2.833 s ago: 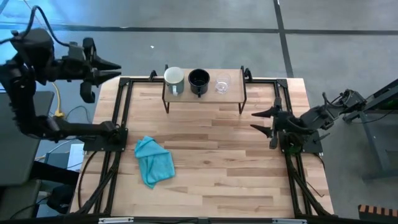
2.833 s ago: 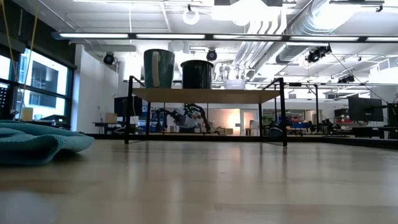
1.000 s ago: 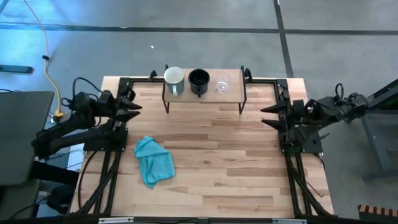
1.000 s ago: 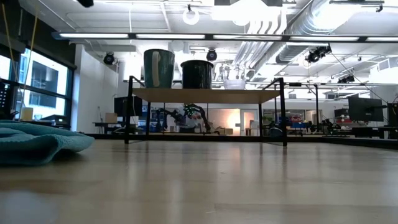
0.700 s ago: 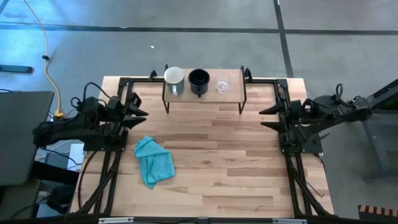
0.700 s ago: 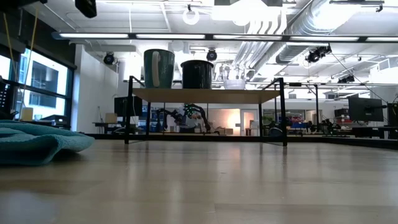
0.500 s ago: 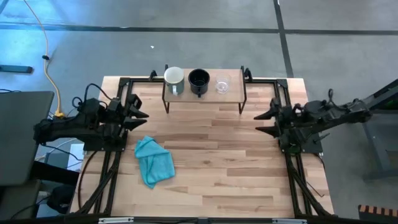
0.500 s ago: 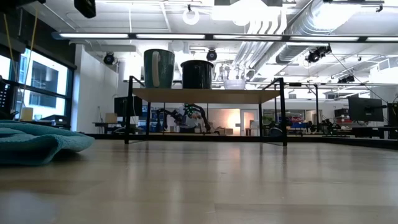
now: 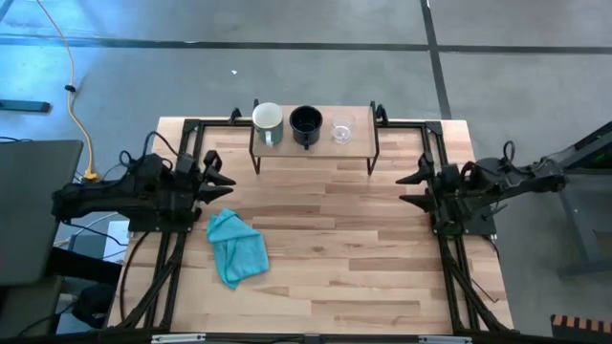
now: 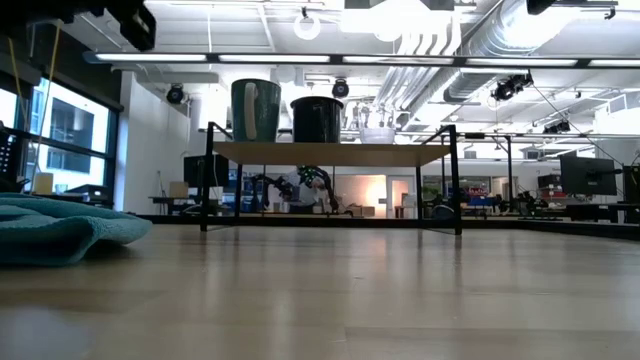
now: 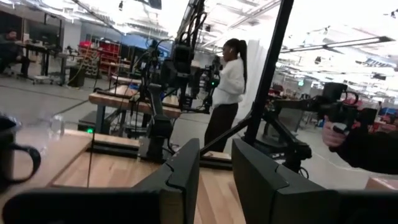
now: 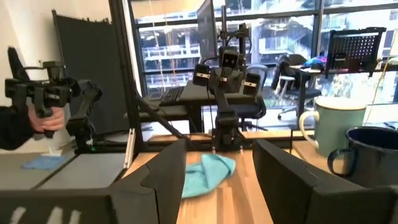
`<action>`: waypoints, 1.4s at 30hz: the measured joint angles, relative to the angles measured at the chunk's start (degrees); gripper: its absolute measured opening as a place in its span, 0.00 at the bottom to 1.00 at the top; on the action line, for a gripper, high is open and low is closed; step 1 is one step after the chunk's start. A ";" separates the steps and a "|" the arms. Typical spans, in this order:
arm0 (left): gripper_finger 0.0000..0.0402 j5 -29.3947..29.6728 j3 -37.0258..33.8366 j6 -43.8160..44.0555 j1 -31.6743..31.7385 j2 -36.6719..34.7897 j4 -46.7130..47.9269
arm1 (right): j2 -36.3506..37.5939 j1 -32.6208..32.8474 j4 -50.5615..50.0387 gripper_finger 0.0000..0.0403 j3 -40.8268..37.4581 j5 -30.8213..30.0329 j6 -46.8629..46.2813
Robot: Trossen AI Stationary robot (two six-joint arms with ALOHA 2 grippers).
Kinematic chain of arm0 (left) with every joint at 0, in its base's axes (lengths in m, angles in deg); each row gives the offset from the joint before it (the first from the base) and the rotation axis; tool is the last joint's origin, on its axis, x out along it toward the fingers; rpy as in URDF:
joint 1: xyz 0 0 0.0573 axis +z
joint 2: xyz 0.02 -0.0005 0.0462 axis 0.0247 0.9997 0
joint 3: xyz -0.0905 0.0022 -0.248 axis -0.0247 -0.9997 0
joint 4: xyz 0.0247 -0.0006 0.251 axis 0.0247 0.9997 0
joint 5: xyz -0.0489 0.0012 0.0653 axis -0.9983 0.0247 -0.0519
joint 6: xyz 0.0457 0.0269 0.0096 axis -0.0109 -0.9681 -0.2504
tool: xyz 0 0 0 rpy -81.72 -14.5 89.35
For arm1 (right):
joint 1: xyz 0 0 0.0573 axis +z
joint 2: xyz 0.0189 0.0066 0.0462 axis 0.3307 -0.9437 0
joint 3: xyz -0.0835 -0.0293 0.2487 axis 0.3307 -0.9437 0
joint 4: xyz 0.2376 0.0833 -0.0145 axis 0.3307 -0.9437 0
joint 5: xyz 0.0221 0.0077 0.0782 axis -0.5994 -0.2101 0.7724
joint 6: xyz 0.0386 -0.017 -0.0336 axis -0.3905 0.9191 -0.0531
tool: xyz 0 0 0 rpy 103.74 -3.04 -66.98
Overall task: Stack small to large cups/mugs on shelf
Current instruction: Return to Home Position
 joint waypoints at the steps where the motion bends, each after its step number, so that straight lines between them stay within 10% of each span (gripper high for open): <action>1: 0.21 0.00 -1.13 0.60 0.00 -0.10 -1.24 | 0.31 0.00 -0.68 0.44 0.00 0.00 0.28; 9: 0.21 1.36 -10.14 3.93 0.00 -3.28 -14.28 | 0.77 0.00 -6.72 0.44 0.00 0.02 -2.95; 25: 0.21 1.80 -10.92 5.31 0.00 -5.09 -11.34 | 3.80 0.00 -11.28 0.44 -0.02 0.09 -2.79; 42: 0.21 6.07 -18.32 9.92 -5.26 -5.14 -21.88 | 16.42 -0.05 8.31 0.44 -20.89 1.32 -6.63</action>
